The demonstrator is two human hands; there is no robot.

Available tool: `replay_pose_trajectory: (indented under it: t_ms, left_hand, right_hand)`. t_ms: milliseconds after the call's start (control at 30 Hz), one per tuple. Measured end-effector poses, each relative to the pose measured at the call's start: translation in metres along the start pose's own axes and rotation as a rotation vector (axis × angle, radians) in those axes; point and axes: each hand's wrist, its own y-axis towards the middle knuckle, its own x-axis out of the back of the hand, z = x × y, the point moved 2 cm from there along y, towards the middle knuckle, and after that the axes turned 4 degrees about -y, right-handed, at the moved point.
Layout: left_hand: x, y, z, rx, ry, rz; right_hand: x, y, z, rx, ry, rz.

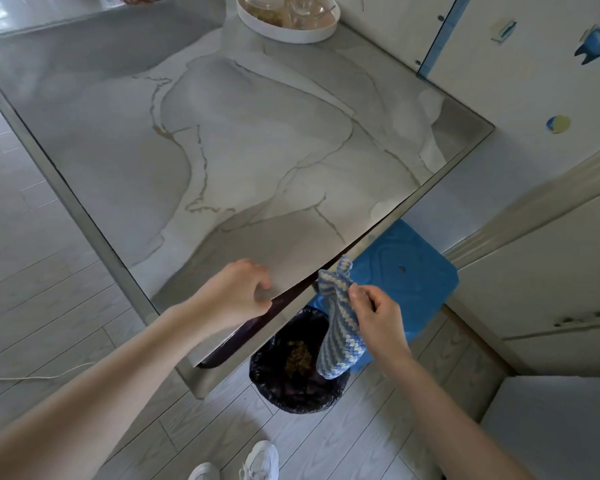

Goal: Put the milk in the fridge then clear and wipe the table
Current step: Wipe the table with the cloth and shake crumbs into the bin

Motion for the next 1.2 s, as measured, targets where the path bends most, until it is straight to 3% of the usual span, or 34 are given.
replay_pose_trajectory:
  t_ms: [167,433,567,667,767,867,933,967,1067,1200]
  left_hand:
    - [0.027,-0.006,0.003,-0.013,-0.19,-0.108]
    - [0.03,-0.005,0.004,-0.066,-0.205,-0.121]
    - [0.014,-0.007,0.004,-0.094,-0.141,-0.098]
    - [-0.002,-0.007,0.005,-0.13,-0.088,-0.083]
    - [-0.019,-0.013,0.0,-0.158,0.008,-0.098]
    - [-0.045,-0.025,-0.021,-0.426,0.011,-0.25]
    - [-0.073,-0.028,-0.037,-0.59,-0.007,-0.23]
    - [-0.089,-0.027,-0.043,-0.603,-0.021,-0.143]
    - [-0.134,-0.014,-0.046,-0.417,0.06,0.024]
    - [-0.163,0.015,-0.032,-0.295,0.121,-0.064]
  right_hand:
    - [-0.024,-0.007,0.007,0.068,-0.102,-0.01]
    - [-0.057,0.009,0.029,0.278,-0.622,0.257]
    - [-0.054,-0.007,0.028,0.375,-0.744,0.422]
    - [-0.04,-0.016,0.017,0.386,-0.807,0.452]
    - [-0.022,-0.017,-0.005,0.274,-0.734,0.352]
    - [-0.015,-0.016,-0.023,0.268,-0.585,0.263]
    - [-0.015,-0.019,-0.028,0.306,-0.516,0.268]
    - [-0.014,-0.022,-0.031,0.316,-0.474,0.285]
    - [-0.013,-0.023,-0.054,0.299,-0.375,0.365]
    - [-0.008,-0.007,-0.097,0.239,-0.372,0.317]
